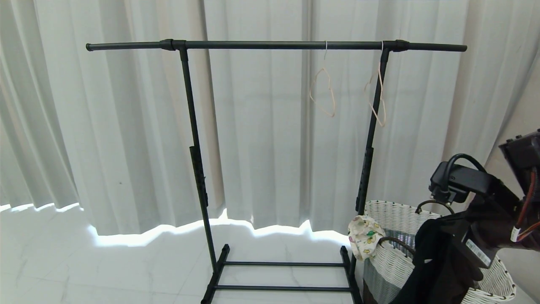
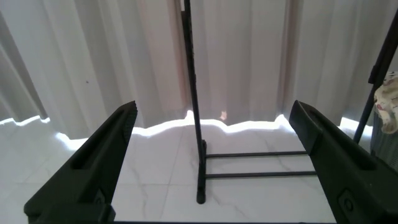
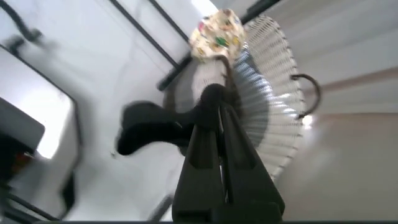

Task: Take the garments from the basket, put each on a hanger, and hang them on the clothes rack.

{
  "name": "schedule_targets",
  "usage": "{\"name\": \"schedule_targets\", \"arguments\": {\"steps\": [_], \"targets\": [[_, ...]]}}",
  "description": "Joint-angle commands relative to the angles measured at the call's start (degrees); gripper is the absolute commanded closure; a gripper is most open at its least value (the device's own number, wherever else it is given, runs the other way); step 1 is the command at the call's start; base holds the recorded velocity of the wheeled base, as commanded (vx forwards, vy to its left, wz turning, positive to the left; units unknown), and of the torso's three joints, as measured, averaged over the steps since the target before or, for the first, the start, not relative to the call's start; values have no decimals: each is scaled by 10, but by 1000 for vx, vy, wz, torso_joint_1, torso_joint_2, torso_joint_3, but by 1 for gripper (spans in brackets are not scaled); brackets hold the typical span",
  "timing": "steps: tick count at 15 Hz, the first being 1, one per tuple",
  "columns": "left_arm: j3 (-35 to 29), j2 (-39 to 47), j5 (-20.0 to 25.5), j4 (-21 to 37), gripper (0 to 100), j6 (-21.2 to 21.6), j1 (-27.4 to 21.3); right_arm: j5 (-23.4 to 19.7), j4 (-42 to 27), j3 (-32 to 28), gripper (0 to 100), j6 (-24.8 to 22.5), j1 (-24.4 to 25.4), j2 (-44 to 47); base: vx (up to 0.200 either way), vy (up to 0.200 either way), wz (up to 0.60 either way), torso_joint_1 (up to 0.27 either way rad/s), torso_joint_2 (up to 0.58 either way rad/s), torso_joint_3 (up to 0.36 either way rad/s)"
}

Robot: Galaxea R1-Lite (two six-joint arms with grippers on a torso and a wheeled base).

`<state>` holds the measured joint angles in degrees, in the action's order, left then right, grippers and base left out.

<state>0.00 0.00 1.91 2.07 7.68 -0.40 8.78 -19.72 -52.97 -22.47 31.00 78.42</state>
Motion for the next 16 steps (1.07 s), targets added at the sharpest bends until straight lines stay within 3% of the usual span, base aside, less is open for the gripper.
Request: {"name": "schedule_targets", "arguments": {"steps": [1,3,4,6,7,10,13,15,16], "targets": [[0,0,0,-1,0,0,0,0,-1,-35,100,49,41,31,0,0,0,0,0,0],[-15,1,27,-14,0,0,0,2,-1,-57,100,95,70,50,0,0,0,0,0,0],[-92,54,71,-16,0,-18,-14,2,-1,-64,100,98,78,53,0,0,0,0,0,0],[-201,184,95,-21,0,-65,-28,2,-1,-71,100,98,91,60,0,0,0,0,0,0],[-232,251,114,-22,0,-64,-32,2,-1,-74,100,98,95,60,0,0,0,0,0,0],[-297,382,236,-22,0,-67,-62,3,-3,-86,100,98,95,60,0,0,0,0,0,0],[-273,497,226,-20,0,-25,-69,3,-4,-89,100,98,100,61,0,0,0,0,0,0],[-224,507,165,-20,0,29,-68,4,-3,-91,100,98,100,63,0,0,0,0,0,0],[-207,506,129,-20,0,35,-68,4,-2,-92,100,99,101,66,0,0,0,0,0,0]]}}
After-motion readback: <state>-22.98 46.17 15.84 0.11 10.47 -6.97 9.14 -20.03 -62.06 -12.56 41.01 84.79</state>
